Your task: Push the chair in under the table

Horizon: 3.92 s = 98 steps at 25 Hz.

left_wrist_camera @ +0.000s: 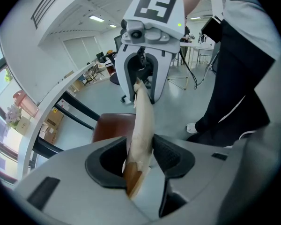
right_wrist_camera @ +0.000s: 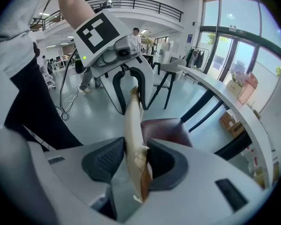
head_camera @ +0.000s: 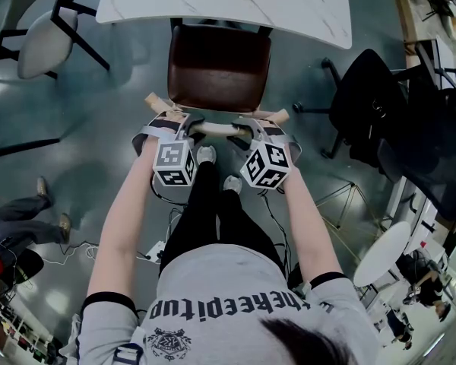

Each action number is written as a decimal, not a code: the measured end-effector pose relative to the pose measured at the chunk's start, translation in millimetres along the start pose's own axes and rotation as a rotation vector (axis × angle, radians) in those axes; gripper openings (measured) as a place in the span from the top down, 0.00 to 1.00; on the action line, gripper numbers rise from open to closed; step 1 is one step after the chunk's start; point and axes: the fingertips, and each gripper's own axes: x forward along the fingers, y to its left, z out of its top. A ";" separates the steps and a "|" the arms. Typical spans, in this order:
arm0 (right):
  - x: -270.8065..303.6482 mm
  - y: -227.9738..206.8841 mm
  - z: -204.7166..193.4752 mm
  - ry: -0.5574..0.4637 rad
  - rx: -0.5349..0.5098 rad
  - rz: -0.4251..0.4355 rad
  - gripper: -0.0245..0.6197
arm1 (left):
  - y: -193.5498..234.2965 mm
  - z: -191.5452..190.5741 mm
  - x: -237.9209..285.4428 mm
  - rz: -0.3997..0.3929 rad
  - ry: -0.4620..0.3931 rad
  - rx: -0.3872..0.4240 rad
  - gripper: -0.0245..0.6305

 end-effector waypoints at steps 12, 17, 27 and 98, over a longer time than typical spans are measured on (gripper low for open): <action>5.6 -17.1 3.3 0.004 0.006 -0.013 0.71 | 18.0 -4.9 2.6 -0.002 -0.005 0.015 0.68; 8.8 -26.5 4.5 0.007 0.010 -0.023 0.71 | 27.9 -8.0 4.5 0.004 -0.003 0.015 0.68; 11.3 -42.2 6.0 0.016 0.012 -0.016 0.70 | 43.3 -8.3 5.7 0.001 -0.018 0.030 0.67; -309.1 22.2 174.7 -0.889 0.442 -0.371 0.95 | 14.5 209.4 -309.6 0.607 -0.892 -0.602 0.94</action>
